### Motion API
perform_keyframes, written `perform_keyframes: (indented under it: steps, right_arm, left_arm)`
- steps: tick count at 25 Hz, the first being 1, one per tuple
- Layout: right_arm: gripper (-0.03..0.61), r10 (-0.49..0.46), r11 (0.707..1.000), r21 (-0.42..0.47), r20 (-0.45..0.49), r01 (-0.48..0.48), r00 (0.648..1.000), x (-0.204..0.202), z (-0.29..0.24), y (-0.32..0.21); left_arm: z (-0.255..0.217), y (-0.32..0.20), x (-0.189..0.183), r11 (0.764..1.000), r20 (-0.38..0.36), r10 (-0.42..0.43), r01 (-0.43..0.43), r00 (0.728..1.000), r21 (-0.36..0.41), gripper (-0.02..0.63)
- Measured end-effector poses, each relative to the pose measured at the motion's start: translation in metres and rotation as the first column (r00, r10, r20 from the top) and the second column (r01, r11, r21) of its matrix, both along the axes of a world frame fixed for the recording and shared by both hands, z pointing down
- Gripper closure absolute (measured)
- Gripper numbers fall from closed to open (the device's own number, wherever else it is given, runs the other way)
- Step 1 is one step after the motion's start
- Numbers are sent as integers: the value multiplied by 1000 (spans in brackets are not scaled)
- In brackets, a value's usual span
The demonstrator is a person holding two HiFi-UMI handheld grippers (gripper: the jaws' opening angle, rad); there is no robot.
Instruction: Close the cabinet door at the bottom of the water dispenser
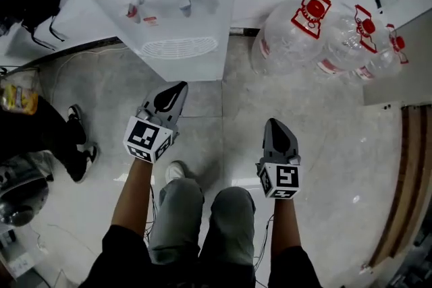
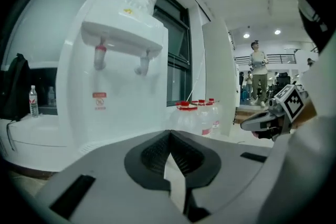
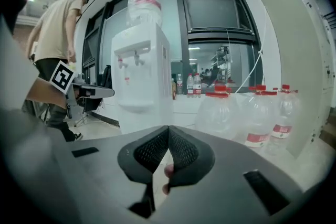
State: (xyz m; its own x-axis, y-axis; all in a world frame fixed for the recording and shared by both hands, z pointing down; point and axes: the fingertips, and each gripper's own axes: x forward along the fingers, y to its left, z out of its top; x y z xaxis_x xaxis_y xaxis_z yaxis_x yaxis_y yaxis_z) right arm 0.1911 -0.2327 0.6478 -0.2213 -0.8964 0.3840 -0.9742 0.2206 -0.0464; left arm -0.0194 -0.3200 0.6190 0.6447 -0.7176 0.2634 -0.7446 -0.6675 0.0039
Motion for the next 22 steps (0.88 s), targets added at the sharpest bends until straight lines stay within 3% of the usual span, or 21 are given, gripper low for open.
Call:
perform_keyframes:
  steps: [11, 22]
  right_arm:
    - [566, -68, 998, -18, -24, 68, 997, -26, -204, 16]
    - [566, -113, 993, 45, -10, 114, 994, -51, -381, 44]
  left_arm:
    - [-197, 57, -52, 985, -27, -164, 163, 986, -53, 607]
    - [-383, 117, -82, 966, -16, -257, 257, 966, 28, 607]
